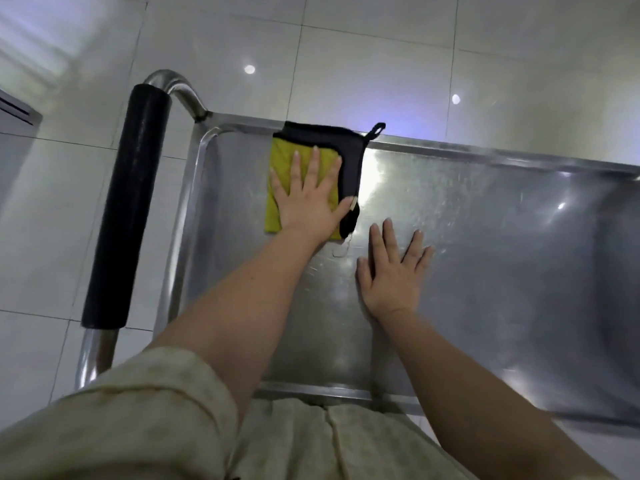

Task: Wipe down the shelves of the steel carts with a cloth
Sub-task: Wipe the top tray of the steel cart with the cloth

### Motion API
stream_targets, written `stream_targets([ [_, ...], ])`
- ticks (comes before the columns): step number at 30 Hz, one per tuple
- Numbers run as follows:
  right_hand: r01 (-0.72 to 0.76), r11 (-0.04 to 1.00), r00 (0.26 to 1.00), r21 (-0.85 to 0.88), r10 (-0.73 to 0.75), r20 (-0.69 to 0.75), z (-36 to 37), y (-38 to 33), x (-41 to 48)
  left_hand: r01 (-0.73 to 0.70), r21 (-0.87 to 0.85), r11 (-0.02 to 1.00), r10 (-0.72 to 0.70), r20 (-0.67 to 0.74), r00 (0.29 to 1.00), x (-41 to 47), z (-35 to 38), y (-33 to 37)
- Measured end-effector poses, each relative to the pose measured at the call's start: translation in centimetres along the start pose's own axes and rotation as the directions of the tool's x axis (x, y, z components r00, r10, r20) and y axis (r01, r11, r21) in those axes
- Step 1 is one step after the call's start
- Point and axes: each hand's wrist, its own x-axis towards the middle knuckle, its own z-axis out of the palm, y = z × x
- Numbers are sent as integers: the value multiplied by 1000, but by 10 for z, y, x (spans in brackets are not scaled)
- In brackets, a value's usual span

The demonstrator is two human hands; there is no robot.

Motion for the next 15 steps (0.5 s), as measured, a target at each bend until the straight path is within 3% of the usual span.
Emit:
stream_targets([
  [5, -5, 976, 999, 216, 14, -39, -13, 17, -1, -35, 9, 999, 36, -34, 999, 10, 5, 31],
  [11, -53, 999, 999, 3, 53, 5, -14, 68, 4, -40, 4, 999, 40, -16, 999, 11, 4, 46],
  [13, -15, 997, 999, 81, 18, -27, -13, 70, 4, -134, 49, 990, 134, 2, 991, 4, 5, 63],
  [15, 7, 956, 997, 294, 15, -69, -16, 74, 6, -252, 111, 961, 251, 26, 968, -7, 10, 75],
])
